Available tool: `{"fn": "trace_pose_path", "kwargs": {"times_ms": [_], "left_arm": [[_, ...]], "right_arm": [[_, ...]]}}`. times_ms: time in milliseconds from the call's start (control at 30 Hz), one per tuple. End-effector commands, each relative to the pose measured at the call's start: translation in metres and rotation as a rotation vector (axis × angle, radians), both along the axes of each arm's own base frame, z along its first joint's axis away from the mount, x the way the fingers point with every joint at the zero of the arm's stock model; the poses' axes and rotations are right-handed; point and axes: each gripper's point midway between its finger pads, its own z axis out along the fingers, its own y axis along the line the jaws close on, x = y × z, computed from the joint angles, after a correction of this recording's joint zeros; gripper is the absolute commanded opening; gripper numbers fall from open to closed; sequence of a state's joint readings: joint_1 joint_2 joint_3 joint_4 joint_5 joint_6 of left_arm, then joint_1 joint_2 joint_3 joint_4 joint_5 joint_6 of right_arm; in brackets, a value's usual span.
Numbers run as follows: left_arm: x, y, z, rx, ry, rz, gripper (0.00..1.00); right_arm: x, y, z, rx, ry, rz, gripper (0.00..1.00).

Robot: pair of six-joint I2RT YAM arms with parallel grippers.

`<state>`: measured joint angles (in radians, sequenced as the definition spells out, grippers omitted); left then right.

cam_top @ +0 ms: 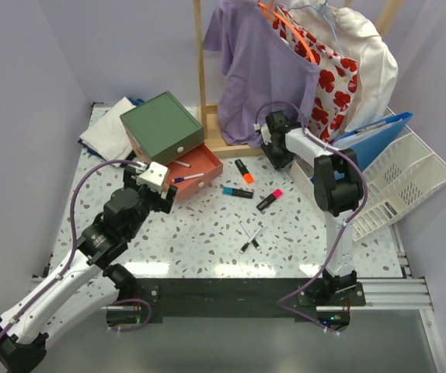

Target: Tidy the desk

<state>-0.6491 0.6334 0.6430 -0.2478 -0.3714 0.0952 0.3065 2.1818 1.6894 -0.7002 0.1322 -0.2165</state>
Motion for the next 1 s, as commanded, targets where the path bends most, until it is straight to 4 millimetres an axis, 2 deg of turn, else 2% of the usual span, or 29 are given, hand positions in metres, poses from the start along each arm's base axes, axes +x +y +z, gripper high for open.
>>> {"fn": "trace_pose_path", "kwargs": {"times_ms": [0, 100, 133, 233, 300, 400, 533, 567, 633, 667, 700, 767, 800, 833, 900, 933, 967], "left_arm": [[0.005, -0.002, 0.011, -0.046, -0.042, 0.013, 0.9], [0.005, -0.002, 0.011, -0.045, -0.042, 0.015, 0.9], [0.005, -0.001, 0.011, -0.043, -0.041, 0.015, 0.9], [0.005, -0.001, 0.012, -0.045, -0.044, 0.016, 0.9], [0.005, -0.001, 0.012, -0.044, -0.044, 0.018, 0.91], [0.005, 0.0, 0.013, -0.048, -0.05, 0.02, 0.91], [0.004, 0.003, 0.015, -0.053, -0.058, 0.033, 0.91], [0.004, 0.004, 0.016, -0.053, -0.063, 0.04, 0.91], [0.004, 0.006, 0.018, -0.056, -0.067, 0.046, 0.9], [0.004, 0.008, 0.02, -0.057, -0.072, 0.058, 0.91], [0.004, 0.009, 0.02, -0.06, -0.074, 0.063, 0.9], [0.003, 0.015, 0.024, -0.07, -0.089, 0.086, 0.9], [0.002, 0.016, 0.025, -0.072, -0.094, 0.092, 0.9], [0.001, 0.018, 0.025, -0.073, -0.097, 0.1, 0.9], [0.0, 0.024, 0.03, -0.082, -0.115, 0.125, 0.91], [0.0, 0.027, 0.032, -0.086, -0.122, 0.138, 0.9], [-0.001, 0.029, 0.033, -0.089, -0.129, 0.145, 0.9]], "right_arm": [[-0.014, 0.01, -0.018, 0.06, 0.093, 0.022, 0.24], [-0.016, 0.013, -0.018, 0.088, 0.1, 0.031, 0.17], [-0.019, 0.016, -0.019, 0.092, 0.108, 0.05, 0.11], [-0.027, 0.034, -0.014, 0.168, 0.132, 0.128, 0.0], [-0.031, 0.041, -0.01, 0.198, 0.137, 0.166, 0.0], [-0.037, 0.056, 0.013, 0.266, 0.127, 0.285, 0.0], [-0.062, 0.074, 0.056, 0.329, 0.144, 0.547, 0.0], [-0.066, 0.077, 0.073, 0.331, 0.107, 0.593, 0.0], [-0.077, 0.089, 0.088, 0.328, 0.072, 0.714, 0.0], [-0.085, 0.093, 0.105, 0.321, 0.036, 0.767, 0.0], [-0.09, 0.097, 0.112, 0.312, 0.019, 0.814, 0.0], [-0.103, 0.114, 0.126, 0.273, -0.018, 0.939, 0.0], [-0.109, 0.12, 0.139, 0.263, -0.053, 0.984, 0.0], [-0.116, 0.136, 0.148, 0.252, -0.088, 1.053, 0.0], [-0.119, 0.151, 0.168, 0.233, -0.16, 1.115, 0.0], [-0.125, 0.165, 0.174, 0.225, -0.187, 1.17, 0.0], [-0.122, 0.174, 0.188, 0.212, -0.232, 1.191, 0.0]]}}
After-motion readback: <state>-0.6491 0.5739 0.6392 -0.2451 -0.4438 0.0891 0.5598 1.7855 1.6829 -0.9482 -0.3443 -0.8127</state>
